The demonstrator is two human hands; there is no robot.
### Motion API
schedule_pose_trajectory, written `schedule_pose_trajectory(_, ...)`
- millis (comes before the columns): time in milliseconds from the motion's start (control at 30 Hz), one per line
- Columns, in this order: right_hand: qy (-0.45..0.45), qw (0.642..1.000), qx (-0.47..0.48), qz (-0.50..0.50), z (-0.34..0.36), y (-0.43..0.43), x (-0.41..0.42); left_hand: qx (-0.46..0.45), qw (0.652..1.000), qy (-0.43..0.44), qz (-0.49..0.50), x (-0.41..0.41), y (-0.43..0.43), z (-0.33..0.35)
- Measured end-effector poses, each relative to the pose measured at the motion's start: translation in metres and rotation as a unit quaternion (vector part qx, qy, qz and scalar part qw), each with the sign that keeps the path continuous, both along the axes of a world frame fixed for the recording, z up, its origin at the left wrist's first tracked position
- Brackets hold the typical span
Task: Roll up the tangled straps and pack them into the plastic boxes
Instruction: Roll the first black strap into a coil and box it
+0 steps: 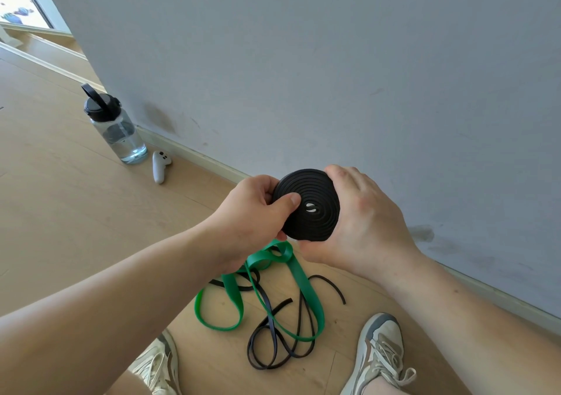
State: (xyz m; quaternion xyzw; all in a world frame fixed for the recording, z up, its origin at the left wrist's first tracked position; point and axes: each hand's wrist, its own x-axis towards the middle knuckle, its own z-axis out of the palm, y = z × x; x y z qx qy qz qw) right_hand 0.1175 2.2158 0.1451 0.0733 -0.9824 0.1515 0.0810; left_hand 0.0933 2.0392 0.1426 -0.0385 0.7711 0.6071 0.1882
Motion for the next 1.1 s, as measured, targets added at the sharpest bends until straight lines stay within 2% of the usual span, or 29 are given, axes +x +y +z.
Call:
schedule_pose_trajectory(100,-0.048,0.998,-0.031,-0.011,-0.003,-0.004,-0.002,-0.022,1.0,0.006,0.021,-0.002,0.0,-0.005)
schedule_pose_trajectory(200,-0.145,0.966,-0.211,-0.028,-0.001,-0.001,-0.008,-0.034,0.998,0.0,0.047,-0.002,0.0,-0.013)
schedule_pose_trajectory(267,-0.137,0.937,-0.314,-0.062,0.0,0.005,-0.011,-0.04,0.998,-0.002,0.045,-0.003,0.0,-0.016)
schedule_pose_trajectory(367,-0.102,0.926,-0.348,-0.106,-0.003,0.011,-0.013,-0.033,0.999,0.008,0.036,-0.003,-0.001,-0.017)
schedule_pose_trajectory(500,-0.12,0.886,-0.425,-0.144,-0.008,0.019,-0.014,-0.024,0.999,0.011,0.036,-0.005,-0.003,-0.017)
schedule_pose_trajectory(767,-0.153,0.781,-0.58,-0.175,-0.003,0.019,-0.012,0.026,0.998,0.01,0.052,-0.007,-0.002,-0.022)
schedule_pose_trajectory(800,-0.155,0.778,-0.584,-0.169,-0.002,0.017,-0.012,0.028,0.998,0.012,0.056,-0.008,-0.002,-0.023)
schedule_pose_trajectory(933,-0.159,0.807,-0.546,-0.157,-0.007,0.013,-0.01,0.039,0.997,0.003,0.07,-0.01,-0.004,-0.027)
schedule_pose_trajectory(1100,-0.118,0.836,-0.511,-0.162,-0.01,0.01,-0.01,0.054,0.997,-0.011,0.058,-0.008,-0.004,-0.032)
